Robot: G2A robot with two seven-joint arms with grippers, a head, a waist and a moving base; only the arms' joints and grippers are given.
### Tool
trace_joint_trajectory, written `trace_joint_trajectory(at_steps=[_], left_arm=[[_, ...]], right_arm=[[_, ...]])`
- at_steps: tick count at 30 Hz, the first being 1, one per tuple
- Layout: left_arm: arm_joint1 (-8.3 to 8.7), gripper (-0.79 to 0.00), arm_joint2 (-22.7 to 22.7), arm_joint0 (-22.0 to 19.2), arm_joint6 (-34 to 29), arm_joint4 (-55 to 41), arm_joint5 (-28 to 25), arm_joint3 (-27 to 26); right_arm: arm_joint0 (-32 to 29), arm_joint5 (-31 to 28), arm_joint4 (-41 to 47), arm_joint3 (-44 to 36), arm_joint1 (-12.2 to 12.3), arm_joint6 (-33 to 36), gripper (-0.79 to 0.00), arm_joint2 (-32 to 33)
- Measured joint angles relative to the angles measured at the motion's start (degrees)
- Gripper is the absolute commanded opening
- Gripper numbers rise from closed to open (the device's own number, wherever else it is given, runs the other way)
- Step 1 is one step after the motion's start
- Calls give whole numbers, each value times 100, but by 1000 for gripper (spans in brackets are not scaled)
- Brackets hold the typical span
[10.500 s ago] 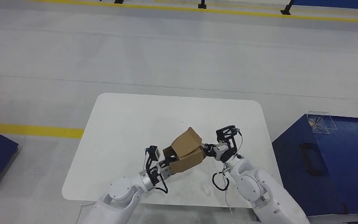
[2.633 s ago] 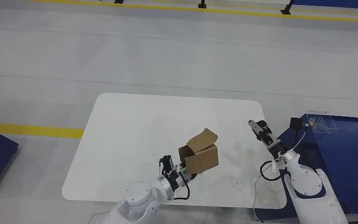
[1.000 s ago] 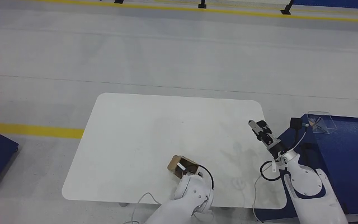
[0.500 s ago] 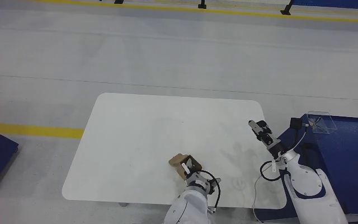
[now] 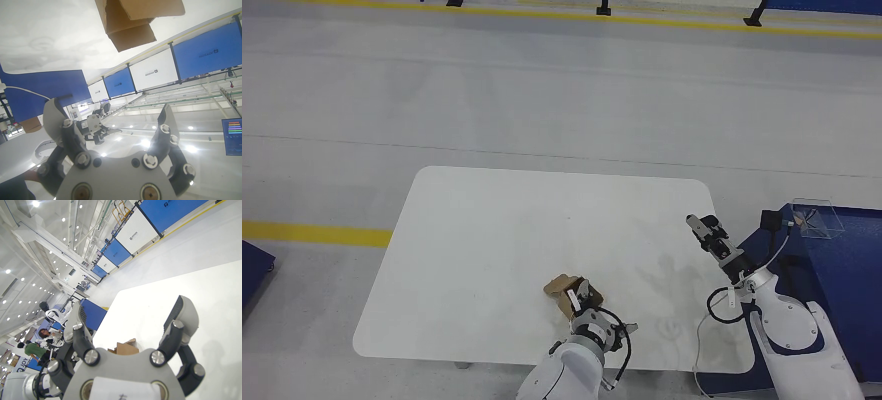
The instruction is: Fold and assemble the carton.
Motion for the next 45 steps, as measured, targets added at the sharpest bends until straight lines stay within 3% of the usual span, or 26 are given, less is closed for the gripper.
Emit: trace_joint_trajectory(at_steps=[7,10,14,16,20,25,28,32,45], left_arm=[[4,0,-6,-6,-1,6,-5,-8],[116,0,14,-94,-142,540,93,-277],[382,0,212,-207,331,2760,1541,-668],[494,0,205,-162,553,3366,2275,-886],[705,0,13,96,929,3547,3603,-1221],[791,0,-136,547,464,4022,4258,-894],[742,0,-70,623,-35,4668,4751,-468],[553,0,94,439,-575,5553,5256,64],[-148,0,150,24,-525,5610,5249,1287]], right_arm=[[-5,8,-1,4,0,8,0,-5],[-28,253,-243,-111,3,87,0,-86],[-43,431,-1093,-251,-8,150,0,-387],[-37,513,-1382,-288,-13,225,0,-525],[-37,720,-2028,-344,-39,261,0,-883],[1,917,-2585,-326,-69,476,0,-1300],[50,1079,-3011,-252,-94,578,0,-1573],[229,1271,-3177,-44,-153,780,0,-1957],[623,1454,-3244,401,-306,766,0,-2581]])
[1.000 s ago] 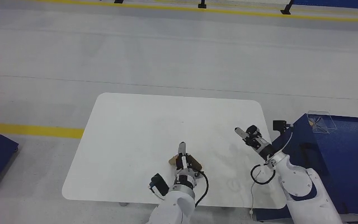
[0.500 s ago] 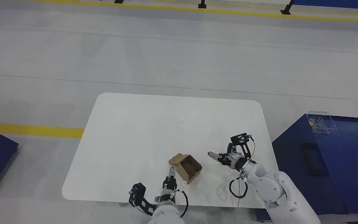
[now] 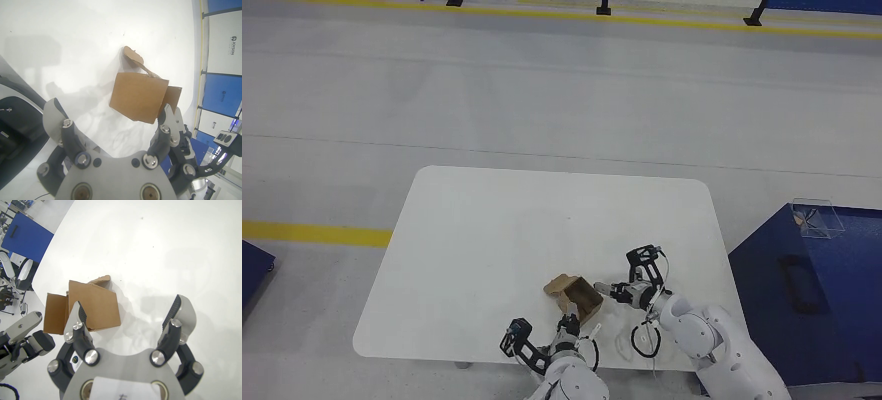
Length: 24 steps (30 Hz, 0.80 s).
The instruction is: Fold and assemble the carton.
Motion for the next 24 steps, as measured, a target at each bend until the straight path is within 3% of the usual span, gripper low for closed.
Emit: trace_joint_trajectory(at_steps=[6,10,12,16,20,24], left_arm=[[-132,0,15,-214,0,-71,0,341],[-172,-3,-47,-251,0,-148,0,98],[-163,-37,-184,-169,4,-235,-3,-251],[-78,-12,-393,112,2,45,-1,-598],[7,-80,-437,311,0,351,1,-479],[-8,-95,-348,233,0,285,0,-167]], right_arm=[[218,40,-15,263,-69,-5,0,-213],[310,54,-13,375,-100,8,0,-287],[355,68,-77,440,-114,25,0,-335],[407,77,-176,528,-142,-42,0,-413],[429,45,-224,537,-156,-72,0,-430],[403,-2,-204,471,-157,-91,0,-389]])
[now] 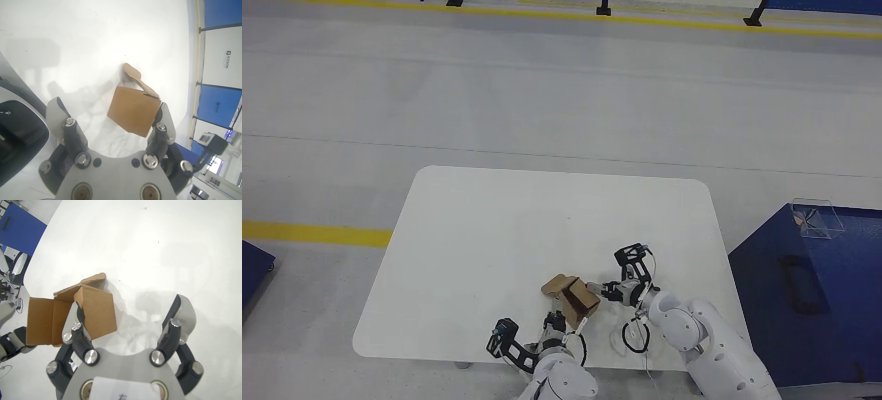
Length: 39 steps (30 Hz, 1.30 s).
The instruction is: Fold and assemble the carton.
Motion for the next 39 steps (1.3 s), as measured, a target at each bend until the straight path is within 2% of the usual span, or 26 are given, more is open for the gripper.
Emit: trace_joint_trajectory(at_steps=[8,11,25,29,34,39], left_arm=[[-118,-86,142,-289,0,-184,0,424],[-171,-55,199,-405,0,-209,0,610],[-342,-58,189,-688,1,-170,0,1320],[-358,0,221,-722,1,-132,0,1110],[-295,0,130,-569,75,85,-77,511],[-251,0,70,-459,725,-265,-736,70]], right_arm=[[-112,-117,68,-127,9,-58,0,122],[-145,-139,133,-155,17,-80,0,210],[-244,-210,185,-139,4,-149,0,282],[-372,-424,638,-223,31,-259,0,563],[-567,-891,703,-203,152,212,0,999],[-746,-1266,463,-117,254,840,0,1188]])
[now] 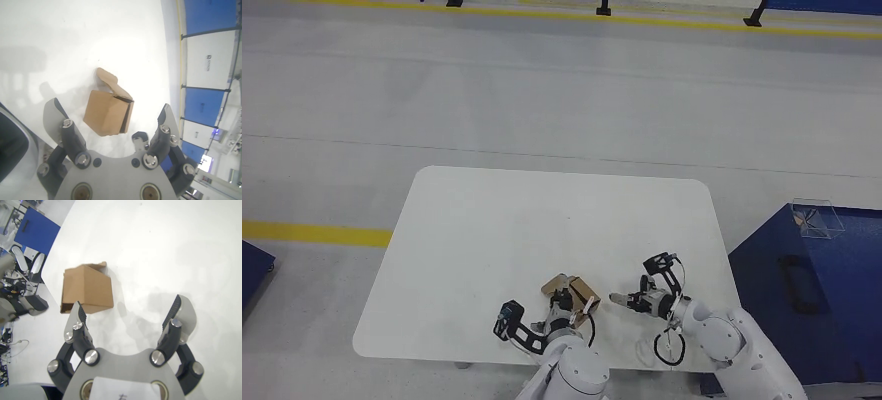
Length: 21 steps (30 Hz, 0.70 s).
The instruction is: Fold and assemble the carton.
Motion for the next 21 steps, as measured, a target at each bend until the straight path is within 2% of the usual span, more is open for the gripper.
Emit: trace_joint_trajectory(at_steps=[3,10,16,21], left_arm=[[0,0,3,-2,56,-39,-48,4],[-1,0,3,-2,37,-18,-26,6],[-1,0,3,-2,37,-18,-26,6],[-1,0,3,-2,37,-18,-26,6]], right_arm=[[27,-8,-9,64,0,228,0,-95],[433,260,85,379,-138,80,0,-653],[817,666,-197,731,-293,-622,0,-1111],[1154,928,-262,1052,-434,-944,0,-1470]])
